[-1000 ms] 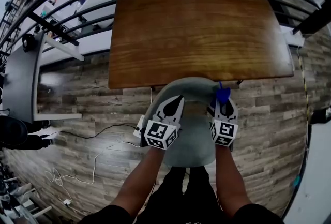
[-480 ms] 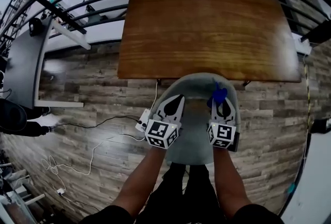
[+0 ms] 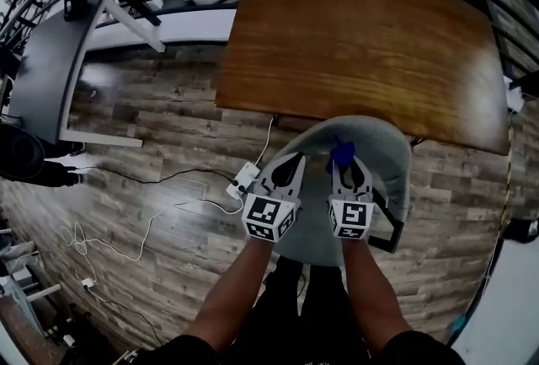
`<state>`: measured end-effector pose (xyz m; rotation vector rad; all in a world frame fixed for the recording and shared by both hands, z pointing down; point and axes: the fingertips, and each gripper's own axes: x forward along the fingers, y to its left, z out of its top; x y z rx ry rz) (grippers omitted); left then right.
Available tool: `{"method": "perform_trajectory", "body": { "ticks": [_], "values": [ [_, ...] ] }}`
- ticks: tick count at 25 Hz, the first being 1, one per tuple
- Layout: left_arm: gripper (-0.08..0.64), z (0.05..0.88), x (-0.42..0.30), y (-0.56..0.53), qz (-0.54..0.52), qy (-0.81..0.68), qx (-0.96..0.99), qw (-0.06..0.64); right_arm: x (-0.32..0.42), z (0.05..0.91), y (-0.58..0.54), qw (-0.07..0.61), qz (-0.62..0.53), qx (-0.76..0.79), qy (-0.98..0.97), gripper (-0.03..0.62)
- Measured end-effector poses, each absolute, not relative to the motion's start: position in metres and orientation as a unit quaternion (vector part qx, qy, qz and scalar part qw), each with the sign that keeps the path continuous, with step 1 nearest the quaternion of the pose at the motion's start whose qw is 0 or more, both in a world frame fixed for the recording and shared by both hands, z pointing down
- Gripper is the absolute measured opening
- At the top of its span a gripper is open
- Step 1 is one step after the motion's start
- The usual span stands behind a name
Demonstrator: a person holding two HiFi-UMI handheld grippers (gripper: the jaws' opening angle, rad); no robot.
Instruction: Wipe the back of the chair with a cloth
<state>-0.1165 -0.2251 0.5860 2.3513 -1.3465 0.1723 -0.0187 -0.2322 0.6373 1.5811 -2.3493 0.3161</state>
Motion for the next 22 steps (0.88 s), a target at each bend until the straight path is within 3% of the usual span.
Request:
{"method": "perform_trajectory", "body": {
  "ticks": [14, 22],
  "values": [
    [-0.002, 0.628, -0.159, -0.228, 0.098, -0.511, 0.829, 0.207, -0.107, 0.658, -0.246, 0.152, 0.082, 0.471, -0.865, 0.117],
    [-0.002, 0.64, -0.163, -0.23, 0.104, -0.51, 0.827, 0.213, -0.106, 0.662, -0.254, 0.149, 0.074, 0.47, -0.867, 0.117]
  ]
}}
